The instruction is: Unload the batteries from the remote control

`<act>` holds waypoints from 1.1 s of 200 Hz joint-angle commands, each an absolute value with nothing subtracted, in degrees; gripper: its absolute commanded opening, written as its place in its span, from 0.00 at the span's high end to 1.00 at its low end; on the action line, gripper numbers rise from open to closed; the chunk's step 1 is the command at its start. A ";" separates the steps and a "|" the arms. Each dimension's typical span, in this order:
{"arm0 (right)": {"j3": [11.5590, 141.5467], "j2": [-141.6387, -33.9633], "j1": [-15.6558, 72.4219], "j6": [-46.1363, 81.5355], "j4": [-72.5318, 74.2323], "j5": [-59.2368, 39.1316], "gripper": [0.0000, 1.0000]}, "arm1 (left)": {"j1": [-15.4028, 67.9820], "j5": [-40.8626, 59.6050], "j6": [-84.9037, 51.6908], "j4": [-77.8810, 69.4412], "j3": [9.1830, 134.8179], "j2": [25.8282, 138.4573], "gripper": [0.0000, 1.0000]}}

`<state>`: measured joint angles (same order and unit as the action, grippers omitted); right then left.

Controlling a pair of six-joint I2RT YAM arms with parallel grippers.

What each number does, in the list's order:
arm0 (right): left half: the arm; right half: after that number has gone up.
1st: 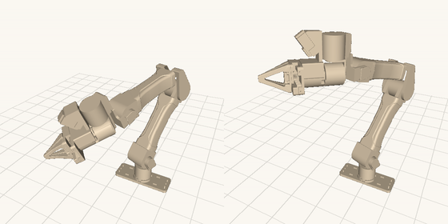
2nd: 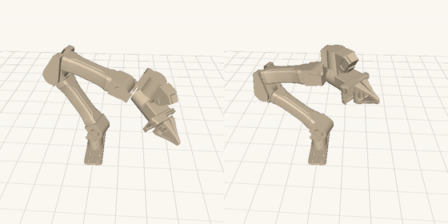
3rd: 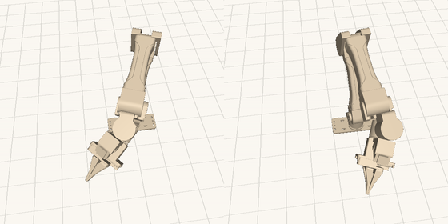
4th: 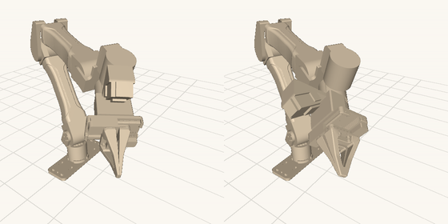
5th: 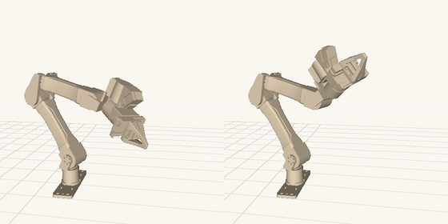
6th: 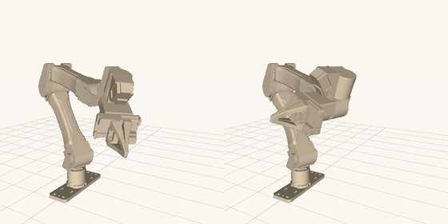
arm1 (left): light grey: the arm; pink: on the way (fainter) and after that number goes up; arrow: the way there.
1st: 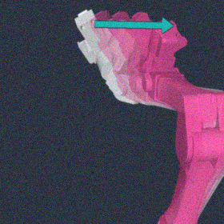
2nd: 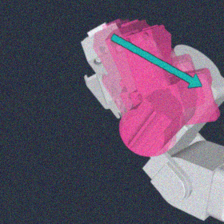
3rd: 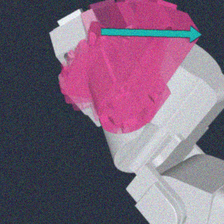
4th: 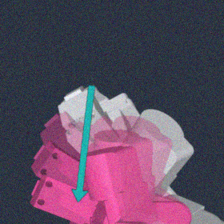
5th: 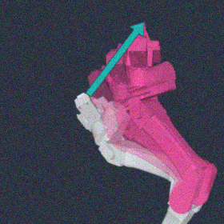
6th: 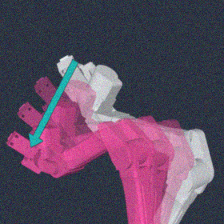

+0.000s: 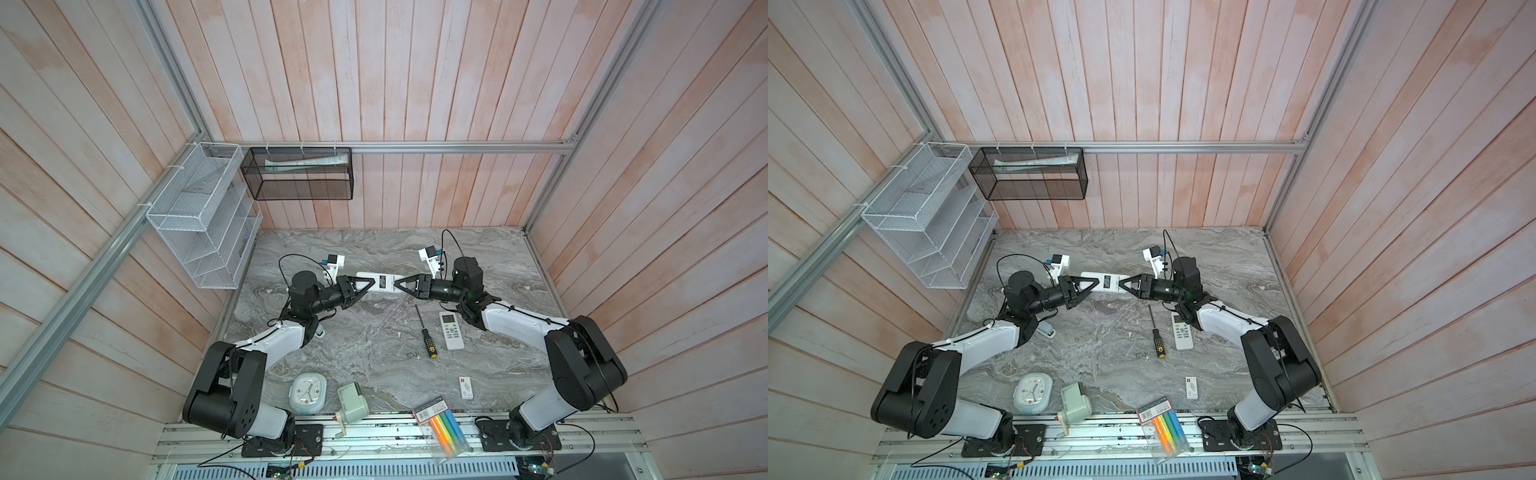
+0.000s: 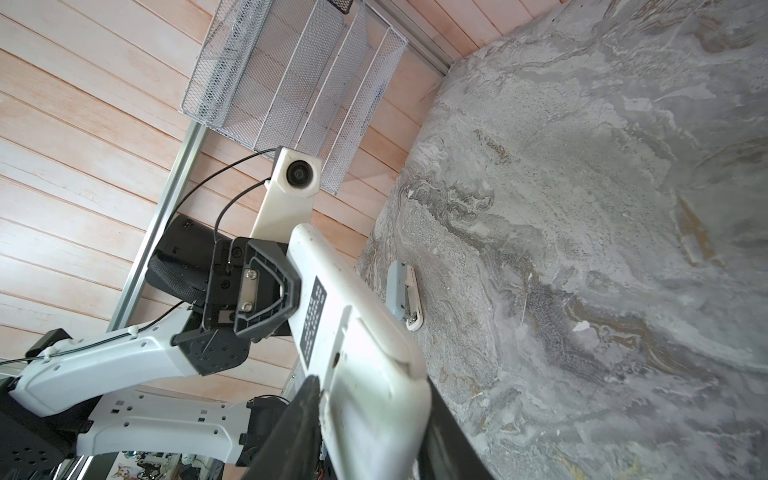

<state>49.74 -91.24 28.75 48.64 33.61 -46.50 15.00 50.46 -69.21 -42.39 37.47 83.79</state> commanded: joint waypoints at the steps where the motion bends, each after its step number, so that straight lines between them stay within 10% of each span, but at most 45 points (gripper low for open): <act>1: 49.48 -91.27 28.16 49.26 36.03 -47.03 0.61 | 14.67 49.36 -68.49 -42.34 37.49 83.49 0.93; 220: 49.15 -90.83 27.69 48.73 36.20 -48.87 0.85 | 14.59 48.76 -67.59 -40.70 38.24 83.39 0.94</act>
